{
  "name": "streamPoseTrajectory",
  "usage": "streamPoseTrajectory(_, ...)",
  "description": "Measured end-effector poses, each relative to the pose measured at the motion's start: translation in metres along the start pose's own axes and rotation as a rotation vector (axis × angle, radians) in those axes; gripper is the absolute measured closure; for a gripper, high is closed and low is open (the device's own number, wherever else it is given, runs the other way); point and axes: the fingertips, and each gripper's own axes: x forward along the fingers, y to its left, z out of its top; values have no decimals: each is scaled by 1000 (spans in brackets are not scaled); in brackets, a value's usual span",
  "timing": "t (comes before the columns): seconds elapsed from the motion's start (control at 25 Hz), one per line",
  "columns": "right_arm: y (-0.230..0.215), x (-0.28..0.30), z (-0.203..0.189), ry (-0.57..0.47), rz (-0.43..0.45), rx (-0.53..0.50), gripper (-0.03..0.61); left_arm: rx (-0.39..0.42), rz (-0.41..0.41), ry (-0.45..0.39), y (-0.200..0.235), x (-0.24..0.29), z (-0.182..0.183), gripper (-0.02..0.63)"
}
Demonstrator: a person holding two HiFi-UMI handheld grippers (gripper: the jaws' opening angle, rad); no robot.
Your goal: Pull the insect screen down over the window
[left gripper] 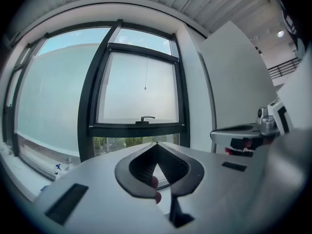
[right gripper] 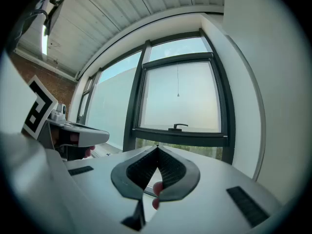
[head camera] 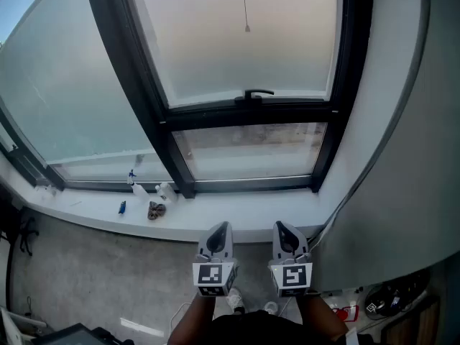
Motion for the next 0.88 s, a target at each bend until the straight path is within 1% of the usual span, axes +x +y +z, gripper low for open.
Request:
streamPoseTrajectory(0.16, -2, 2, 2, 2, -10, 0, 577, -17, 13, -11, 3, 0, 7, 612)
streamPoseTrajectory(0.32, 0, 4, 3, 2, -12, -1, 577, 3, -4, 7, 4, 1, -2, 612)
streamPoseTrajectory(0.44, 0, 4, 2, -2, -14, 16, 577, 9, -6, -2, 5, 2, -1, 612)
streamPoseTrajectory(0.64, 0, 6, 3, -6, -20, 35, 577, -10, 22, 5, 12, 0, 7, 612)
streamPoseTrajectory(0.76, 1, 8, 2, 2, -23, 36, 577, 9, -4, -1, 12, 1, 2, 612)
streamPoseTrajectory(0.88, 4, 13, 3, 10, -13, 43, 577, 10, -1, -9, 17, 2, 4, 612)
